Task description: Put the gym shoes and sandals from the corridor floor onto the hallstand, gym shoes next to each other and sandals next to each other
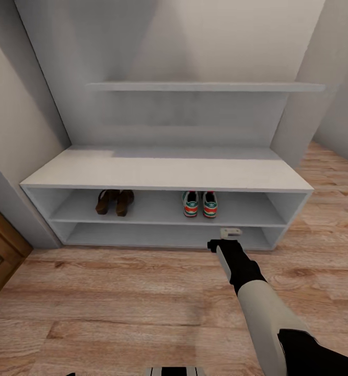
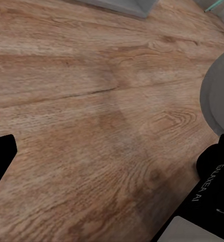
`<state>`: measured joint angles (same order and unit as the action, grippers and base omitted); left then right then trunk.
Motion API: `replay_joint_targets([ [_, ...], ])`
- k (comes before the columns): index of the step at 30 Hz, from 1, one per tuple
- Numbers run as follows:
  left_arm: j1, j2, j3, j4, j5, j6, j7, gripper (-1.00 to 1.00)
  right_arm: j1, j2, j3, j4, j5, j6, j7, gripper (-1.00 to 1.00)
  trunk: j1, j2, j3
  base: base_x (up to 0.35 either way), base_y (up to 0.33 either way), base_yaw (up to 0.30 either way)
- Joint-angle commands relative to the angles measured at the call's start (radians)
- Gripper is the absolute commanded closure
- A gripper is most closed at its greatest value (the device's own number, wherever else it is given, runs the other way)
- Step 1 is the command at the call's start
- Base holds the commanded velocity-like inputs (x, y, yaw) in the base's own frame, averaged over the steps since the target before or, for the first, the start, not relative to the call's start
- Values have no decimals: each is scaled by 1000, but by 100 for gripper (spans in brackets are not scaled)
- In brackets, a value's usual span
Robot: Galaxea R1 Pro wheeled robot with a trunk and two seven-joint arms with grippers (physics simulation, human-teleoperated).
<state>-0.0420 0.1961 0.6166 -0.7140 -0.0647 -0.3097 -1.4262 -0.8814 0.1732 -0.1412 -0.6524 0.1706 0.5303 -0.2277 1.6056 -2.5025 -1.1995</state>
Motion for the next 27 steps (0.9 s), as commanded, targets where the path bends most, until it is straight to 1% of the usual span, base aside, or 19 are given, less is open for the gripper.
replay_joint_targets([
  [1,-1,-1,5,-1,-7,-7,-3,-100,0,1,-5,0,10,6,4,-100,0,0,-1,0,0,0],
  [5,-1,0,5,-1,-7,-6,-3,-100,1,1,-5,26,10,4,6,-100,-2,1,15,0,0,0],
  [9,-1,1,5,0,-8,-5,-1,-100,4,1,-5,98,10,-15,8,-100,-4,2,30,0,0,0],
  [10,-1,1,5,0,-9,-5,-1,-100,9,1,-5,138,10,-53,8,-100,-4,2,34,0,0,0],
  [11,-1,2,5,1,-9,-5,-1,-100,11,1,-5,152,10,-70,8,-100,-5,2,38,0,0,0],
  [12,-1,2,5,1,-9,-5,-1,-100,15,1,-5,185,10,-111,9,-100,-5,2,42,0,0,0],
  [13,-1,2,5,1,-9,-5,-1,-100,17,1,-5,204,10,-134,9,-100,-6,2,46,0,0,0],
  [14,-1,2,5,1,-9,-4,0,-100,21,1,-5,249,10,-183,9,-100,-9,9,49,0,0,0],
  [15,-1,2,5,1,-9,-4,0,-100,23,1,-5,274,10,-209,9,-100,-13,16,52,0,0,0],
  [16,-1,2,5,1,-9,-3,1,-100,26,1,-5,325,11,-262,10,-100,-17,23,55,0,0,0],
  [19,-1,2,5,1,-10,-2,4,-100,30,1,-5,404,12,-345,10,-100,-29,44,64,0,0,0],
  [21,-1,2,5,1,-10,-1,7,-100,32,1,-4,502,14,-452,10,-100,-36,58,71,0,0,0],
  [22,-1,3,6,1,-11,0,10,-100,38,1,-3,595,18,-559,10,-100,-40,65,74,0,0,0],
  [23,-1,4,6,1,-12,1,14,-100,101,1,-1,623,20,-629,10,-100,-44,72,77,0,0,0],
  [27,-1,5,7,2,-13,1,15,-100,115,1,0,625,21,-676,10,-100,-59,100,89,0,0,0],
])
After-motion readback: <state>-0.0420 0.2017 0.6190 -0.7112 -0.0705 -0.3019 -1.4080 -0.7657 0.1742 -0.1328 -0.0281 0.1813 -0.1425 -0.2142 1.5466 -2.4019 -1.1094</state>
